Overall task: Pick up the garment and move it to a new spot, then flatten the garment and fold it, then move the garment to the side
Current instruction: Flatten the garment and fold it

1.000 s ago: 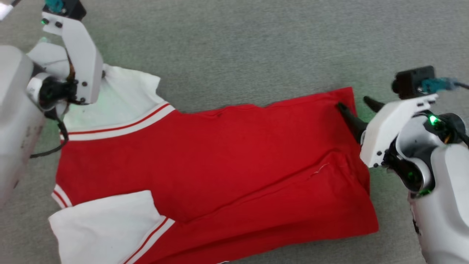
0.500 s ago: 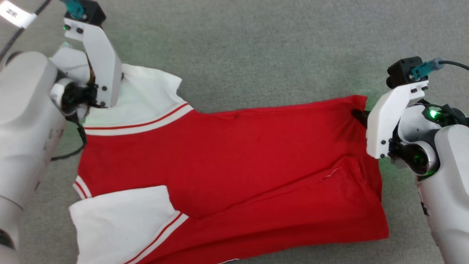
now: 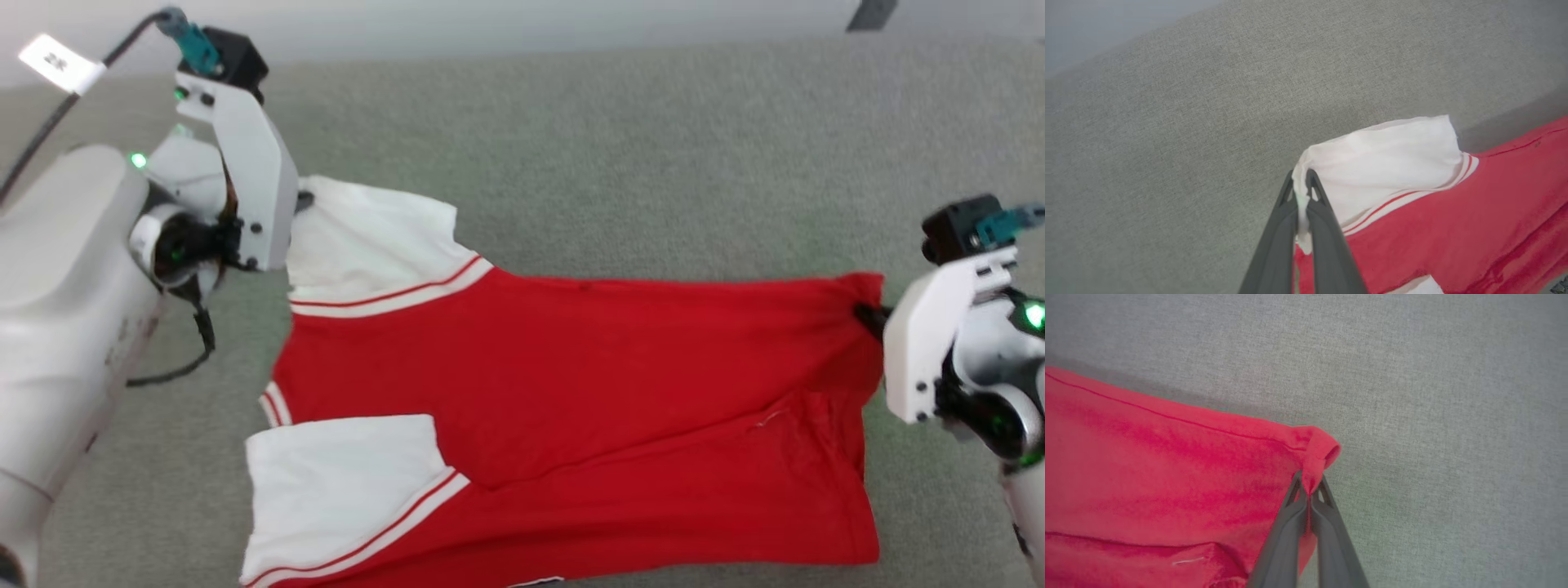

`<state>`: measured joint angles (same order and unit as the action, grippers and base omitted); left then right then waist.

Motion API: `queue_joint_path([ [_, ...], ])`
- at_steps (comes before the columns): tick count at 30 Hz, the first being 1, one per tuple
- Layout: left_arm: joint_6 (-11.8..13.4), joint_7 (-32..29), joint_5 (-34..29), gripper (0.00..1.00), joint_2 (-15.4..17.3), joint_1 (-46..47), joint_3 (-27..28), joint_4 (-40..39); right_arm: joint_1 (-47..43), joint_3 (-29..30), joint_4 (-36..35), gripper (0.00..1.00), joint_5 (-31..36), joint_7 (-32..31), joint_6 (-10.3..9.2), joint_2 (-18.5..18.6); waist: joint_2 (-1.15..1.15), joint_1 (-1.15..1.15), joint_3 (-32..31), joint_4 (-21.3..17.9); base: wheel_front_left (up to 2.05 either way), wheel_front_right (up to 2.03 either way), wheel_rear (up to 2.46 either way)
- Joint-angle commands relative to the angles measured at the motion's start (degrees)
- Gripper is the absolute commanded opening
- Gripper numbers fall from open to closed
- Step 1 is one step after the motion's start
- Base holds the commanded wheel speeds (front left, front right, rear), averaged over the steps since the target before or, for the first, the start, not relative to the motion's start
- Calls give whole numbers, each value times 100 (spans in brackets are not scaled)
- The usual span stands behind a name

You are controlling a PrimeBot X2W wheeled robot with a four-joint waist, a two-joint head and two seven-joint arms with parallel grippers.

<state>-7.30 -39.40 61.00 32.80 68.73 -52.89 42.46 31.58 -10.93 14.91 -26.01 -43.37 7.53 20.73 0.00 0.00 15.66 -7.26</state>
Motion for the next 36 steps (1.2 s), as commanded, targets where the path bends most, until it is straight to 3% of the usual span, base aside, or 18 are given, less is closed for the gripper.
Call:
queue_joint_path([
  [1, 50, -41, 60, 0, 58, -155, 12, -132, -193, 60, -100, 0, -32, -54, -9, 78, 0, 0, -409, 291, 0, 0, 0],
  [6, 452, -318, 243, 0, 438, -632, 39, -1073, -806, 226, -605, 0, -131, -310, -9, 273, 0, 0, -709, 453, 0, 0, 0],
  [15, 1940, -863, 578, 0, 1641, -1992, 31, -3792, -1924, 646, -1327, 0, -283, -735, -9, 359, 0, 0, -946, 615, 0, 0, 0],
  [20, 2551, -825, 780, 0, 2004, -2788, -67, -4824, -2374, 732, -1418, 0, -264, -917, -9, 264, 0, 0, -980, 638, 0, 0, 0],
  [23, 2710, -723, 854, 0, 2045, -3135, -148, -4945, -2522, 709, -1352, 0, -271, -1010, -9, 161, 0, 0, -977, 625, 0, 0, 0],
  [27, 2611, -524, 886, 0, 1850, -3380, -226, -4635, -2479, 609, -1103, 0, -267, -1026, -9, 69, 0, 0, -947, 600, 0, 0, 0],
  [28, 2561, -454, 912, 9, 1767, -3412, -223, -4498, -2426, 586, -1021, 0, -279, -1010, -9, 38, 0, 0, -934, 595, 0, 0, 0],
  [29, 2520, -386, 974, 30, 1665, -3447, -206, -4342, -2371, 565, -949, 0, -275, -987, -9, 18, 0, 0, -927, 594, 0, 0, 0],
  [30, 2446, -316, 985, 37, 1593, -3461, -197, -4211, -2318, 531, -897, 9, -263, -939, -9, -4, 0, 0, -921, 588, 0, 0, 0],
  [31, 2380, -225, 990, 49, 1534, -3452, -165, -4073, -2267, 498, -840, 26, -254, -908, -9, -16, 0, 0, -911, 583, 0, 0, 0],
  [32, 2327, -118, 988, 91, 1479, -3443, -126, -3957, -2239, 474, -785, 74, -249, -887, -9, -20, 0, 0, -906, 581, 0, 0, 0],
  [33, 2272, -35, 1016, 100, 1425, -3450, -95, -3847, -2207, 453, -747, 100, -266, -880, -9, -27, 0, 0, -905, 582, 0, 0, 0],
  [36, 2147, 183, 1030, 100, 1363, -3439, -9, -3697, -2108, 481, -714, 100, -405, -904, -9, -8, 0, 0, -916, 601, 0, 0, 0],
])
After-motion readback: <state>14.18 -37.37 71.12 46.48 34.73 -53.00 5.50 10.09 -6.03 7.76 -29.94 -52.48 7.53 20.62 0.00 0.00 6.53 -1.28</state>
